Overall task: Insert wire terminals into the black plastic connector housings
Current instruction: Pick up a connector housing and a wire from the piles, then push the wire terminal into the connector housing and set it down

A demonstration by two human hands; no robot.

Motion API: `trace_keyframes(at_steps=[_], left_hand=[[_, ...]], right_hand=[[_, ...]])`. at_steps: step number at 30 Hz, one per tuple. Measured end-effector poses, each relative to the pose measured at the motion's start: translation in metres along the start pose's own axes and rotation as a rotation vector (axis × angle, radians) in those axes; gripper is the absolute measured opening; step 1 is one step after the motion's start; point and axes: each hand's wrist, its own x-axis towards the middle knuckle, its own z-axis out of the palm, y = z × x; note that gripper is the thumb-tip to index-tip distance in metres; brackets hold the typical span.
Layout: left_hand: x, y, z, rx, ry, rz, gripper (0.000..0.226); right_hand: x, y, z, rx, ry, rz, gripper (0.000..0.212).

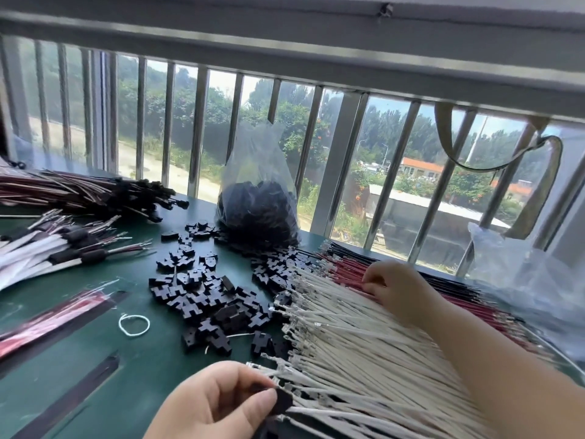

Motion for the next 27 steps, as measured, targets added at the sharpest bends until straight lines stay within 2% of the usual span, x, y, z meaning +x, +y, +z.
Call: trace_keyframes(at_steps=[4,6,8,10,12,15,18,20,24,27], left_hand=[[-0.001,0.004,0.002,-0.008,0.057,-0.021,0.011],[-0.002,0.005,0.002,0.011,0.072,-0.001,0.008],[-0.003,0.005,0.002,0.04,0.084,0.011,0.009],[-0.005,0.007,0.003,0.049,0.098,0.017,0.009],[-0.006,0.007,0.003,0.046,0.109,0.024,0.011],[-0.006,0.008,0.003,0.036,0.112,0.027,0.014],[-0.006,0.007,0.002,0.03,0.094,0.019,0.013],[-0.007,0.008,0.002,0.014,0.085,0.017,0.01],[-0.008,0.009,0.002,0.025,0.1,0.039,0.025],[-0.009,0.01,0.001,0.044,0.113,0.041,0.027]], right_hand=[[-0.008,-0.003,-0.014,0.521,0.478,0.148,0.018],[-0.011,-0.009,-0.025,0.547,0.535,0.141,0.012],[-0.017,-0.021,-0.035,0.503,0.491,0.101,0.007],[-0.027,-0.037,-0.041,0.417,0.443,0.043,0.017],[-0.041,-0.056,-0.046,0.47,0.356,0.011,0.025],[-0.07,-0.082,-0.046,0.535,0.054,-0.082,0.036],[-0.093,-0.096,-0.039,0.529,-0.242,-0.227,0.027],[-0.102,-0.098,-0.034,0.569,-0.28,-0.216,0.011],[-0.106,-0.096,-0.03,0.552,-0.198,-0.167,0.031],[-0.109,-0.096,-0.029,0.494,-0.223,-0.193,0.014]])
